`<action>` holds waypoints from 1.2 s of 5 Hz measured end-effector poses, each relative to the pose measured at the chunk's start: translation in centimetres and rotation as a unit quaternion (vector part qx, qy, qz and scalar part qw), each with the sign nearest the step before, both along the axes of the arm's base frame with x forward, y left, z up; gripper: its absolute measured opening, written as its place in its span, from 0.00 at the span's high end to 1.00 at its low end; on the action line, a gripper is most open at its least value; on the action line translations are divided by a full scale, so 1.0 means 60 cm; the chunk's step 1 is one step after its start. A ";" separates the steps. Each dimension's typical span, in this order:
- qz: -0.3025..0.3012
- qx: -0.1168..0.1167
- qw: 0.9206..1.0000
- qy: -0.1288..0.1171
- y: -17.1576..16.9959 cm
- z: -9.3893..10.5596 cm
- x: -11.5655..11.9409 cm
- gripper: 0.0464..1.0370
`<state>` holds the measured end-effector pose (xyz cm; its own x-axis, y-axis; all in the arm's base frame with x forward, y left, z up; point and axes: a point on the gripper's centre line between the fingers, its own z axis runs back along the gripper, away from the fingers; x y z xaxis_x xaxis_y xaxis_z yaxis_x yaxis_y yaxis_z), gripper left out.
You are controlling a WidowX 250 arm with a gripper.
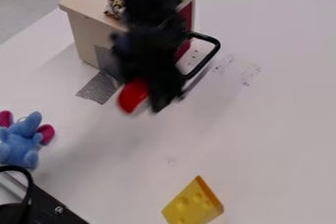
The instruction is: Move the red object to the top middle of the table
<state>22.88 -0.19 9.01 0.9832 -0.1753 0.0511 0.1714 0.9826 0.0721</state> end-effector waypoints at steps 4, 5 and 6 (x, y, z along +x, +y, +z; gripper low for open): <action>0.043 -0.014 0.999 0.007 -0.051 -0.088 0.259 0.46; 0.036 -0.026 0.999 0.011 -0.063 -0.130 0.297 0.46; 0.013 -0.052 0.999 -0.003 -0.088 -0.149 0.351 0.46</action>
<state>43.95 -5.46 0.06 0.9871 -0.1425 0.0733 0.1450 0.9890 -0.0299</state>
